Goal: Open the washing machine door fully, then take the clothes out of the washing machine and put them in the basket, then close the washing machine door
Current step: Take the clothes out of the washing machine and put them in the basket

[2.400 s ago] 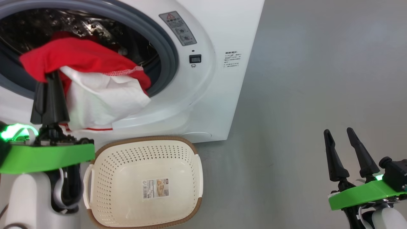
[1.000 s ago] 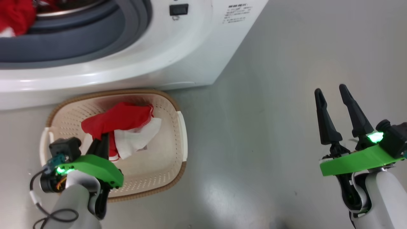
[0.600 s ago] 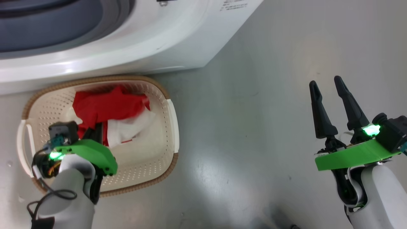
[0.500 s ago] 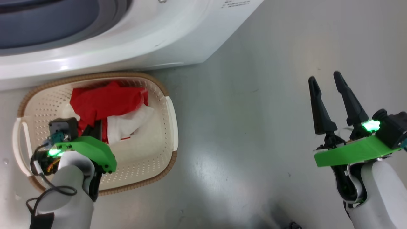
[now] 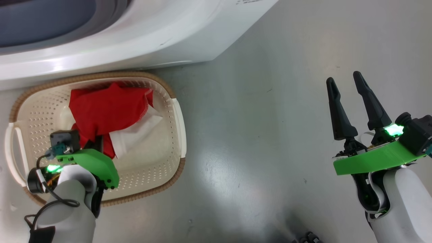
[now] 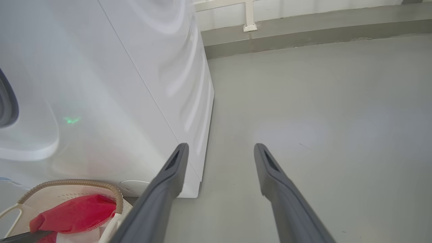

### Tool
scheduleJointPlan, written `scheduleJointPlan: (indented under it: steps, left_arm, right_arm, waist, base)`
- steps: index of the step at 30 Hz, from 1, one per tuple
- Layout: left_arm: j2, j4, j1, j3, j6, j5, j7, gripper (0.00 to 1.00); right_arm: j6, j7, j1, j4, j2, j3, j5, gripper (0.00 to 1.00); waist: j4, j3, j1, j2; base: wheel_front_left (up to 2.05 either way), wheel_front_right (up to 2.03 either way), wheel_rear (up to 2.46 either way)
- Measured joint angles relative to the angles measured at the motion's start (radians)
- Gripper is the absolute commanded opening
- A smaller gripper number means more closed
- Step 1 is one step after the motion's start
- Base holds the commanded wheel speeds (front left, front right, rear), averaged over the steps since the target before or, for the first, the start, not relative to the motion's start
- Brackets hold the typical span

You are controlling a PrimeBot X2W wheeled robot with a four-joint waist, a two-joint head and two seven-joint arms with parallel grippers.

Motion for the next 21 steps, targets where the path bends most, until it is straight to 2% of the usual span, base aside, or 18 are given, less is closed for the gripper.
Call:
scheduleJointPlan:
  steps: [1, 2, 3, 4, 5, 6, 8, 21]
  left_arm:
    - [0.000, 0.001, 0.000, 0.000, 0.000, 0.000, 0.000, 0.00]
    - [0.000, 0.001, 0.000, 0.000, 0.000, 0.000, 0.000, 0.13]
    - [0.000, 0.000, 0.000, 0.000, 0.000, 0.001, 0.000, 0.31]
    - [-0.001, -0.001, 0.001, 0.002, 0.000, 0.001, 0.000, 0.36]
    - [-0.003, -0.002, 0.002, 0.007, 0.000, 0.001, 0.000, 0.67]
    - [-0.003, -0.004, 0.004, 0.011, 0.000, 0.001, 0.000, 0.82]
    - [-0.003, -0.007, 0.007, 0.017, 0.000, -0.002, 0.000, 1.00]
    - [-0.007, -0.069, 0.067, 0.075, -0.003, -0.024, 0.000, 1.00]
  right_arm:
    - [0.000, 0.000, 0.000, 0.000, 0.000, 0.000, 0.000, 1.00]
    - [0.000, 0.000, 0.000, 0.000, -0.001, 0.000, 0.000, 1.00]
    - [0.000, 0.000, 0.000, 0.001, -0.001, 0.000, 0.000, 1.00]
    - [0.000, 0.000, 0.000, 0.001, -0.002, 0.000, 0.000, 1.00]
    - [0.000, 0.000, 0.000, 0.001, -0.002, 0.000, 0.000, 1.00]
    - [0.000, 0.000, 0.001, 0.002, -0.003, 0.000, 0.000, 1.00]
    - [0.000, 0.000, 0.002, 0.003, -0.004, 0.000, 0.000, 1.00]
    - [0.000, 0.000, 0.016, 0.018, -0.011, 0.000, -0.001, 1.00]
  waist:
    - [0.000, -0.003, -0.0001, 0.0000]
    - [0.001, -0.006, -0.0001, 0.0000]
    - [0.002, -0.010, -0.0001, 0.0000]
    - [0.004, -0.014, -0.0001, 0.0000]
    - [0.005, -0.019, 0.0000, 0.0000]
    - [0.006, -0.024, -0.0001, 0.0000]
    - [0.009, -0.035, 0.0000, 0.0000]
    - [0.029, -0.115, -0.0001, 0.0000]
  base:
    - [0.00, 0.00, 0.00]
    - [0.00, 0.00, 0.00]
    - [0.00, 0.00, 0.00]
    - [0.00, 0.00, 0.00]
    - [0.00, 0.00, 0.00]
    - [0.00, 0.00, 0.00]
    - [0.00, 0.00, 0.00]
    - [0.00, 0.00, 0.00]
